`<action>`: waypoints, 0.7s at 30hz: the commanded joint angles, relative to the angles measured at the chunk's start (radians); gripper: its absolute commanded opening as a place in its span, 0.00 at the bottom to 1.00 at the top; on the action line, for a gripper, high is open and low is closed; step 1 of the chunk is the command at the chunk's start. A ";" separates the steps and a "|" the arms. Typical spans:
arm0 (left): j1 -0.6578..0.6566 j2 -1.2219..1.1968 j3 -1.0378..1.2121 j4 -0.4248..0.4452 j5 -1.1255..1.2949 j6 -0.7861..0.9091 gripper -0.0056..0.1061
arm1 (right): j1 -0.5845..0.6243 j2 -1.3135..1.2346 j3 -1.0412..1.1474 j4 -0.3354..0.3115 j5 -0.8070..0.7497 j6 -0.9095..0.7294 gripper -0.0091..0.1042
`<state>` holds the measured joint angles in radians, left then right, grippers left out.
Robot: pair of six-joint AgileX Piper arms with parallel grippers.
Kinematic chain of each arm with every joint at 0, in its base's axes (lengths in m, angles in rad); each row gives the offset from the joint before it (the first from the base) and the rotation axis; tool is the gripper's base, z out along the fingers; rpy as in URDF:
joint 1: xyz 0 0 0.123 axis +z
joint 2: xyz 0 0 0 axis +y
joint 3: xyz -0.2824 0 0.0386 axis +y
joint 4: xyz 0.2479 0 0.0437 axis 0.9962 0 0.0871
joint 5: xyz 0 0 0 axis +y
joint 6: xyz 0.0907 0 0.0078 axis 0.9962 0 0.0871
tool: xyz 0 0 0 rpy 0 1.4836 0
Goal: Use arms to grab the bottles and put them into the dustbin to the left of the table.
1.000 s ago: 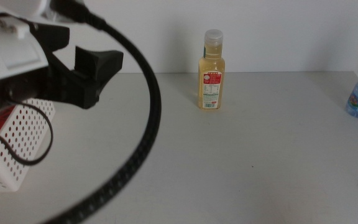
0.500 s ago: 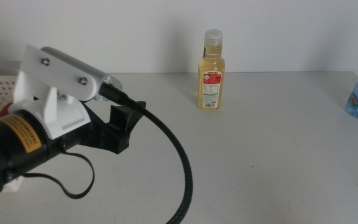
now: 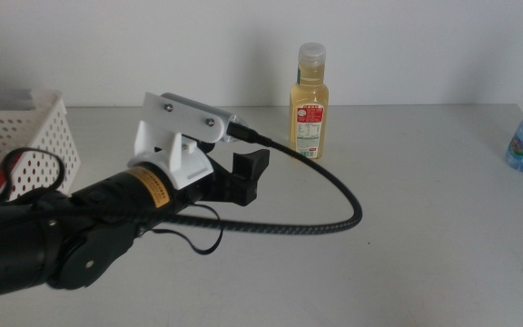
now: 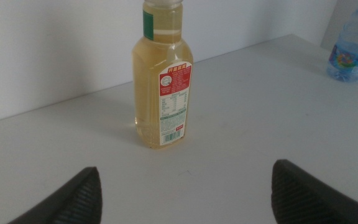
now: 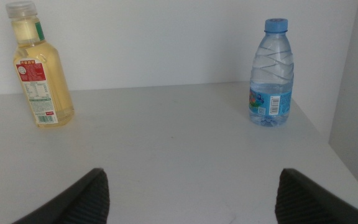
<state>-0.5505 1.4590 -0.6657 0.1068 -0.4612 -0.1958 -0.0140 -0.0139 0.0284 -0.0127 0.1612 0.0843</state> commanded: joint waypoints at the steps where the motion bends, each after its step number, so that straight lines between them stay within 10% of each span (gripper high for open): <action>1: -0.007 0.035 -0.075 0.006 -0.102 -0.024 0.89 | -0.004 -0.021 -0.009 -0.011 -0.073 -0.005 0.91; 21: -0.007 0.553 -0.666 0.031 -0.062 -0.020 0.89 | -0.004 -0.021 -0.009 -0.011 -0.073 -0.005 0.91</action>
<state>-0.5505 2.0491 -1.2707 0.1440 -0.4614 -0.2053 -0.0140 -0.0139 0.0284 -0.0127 0.1612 0.0843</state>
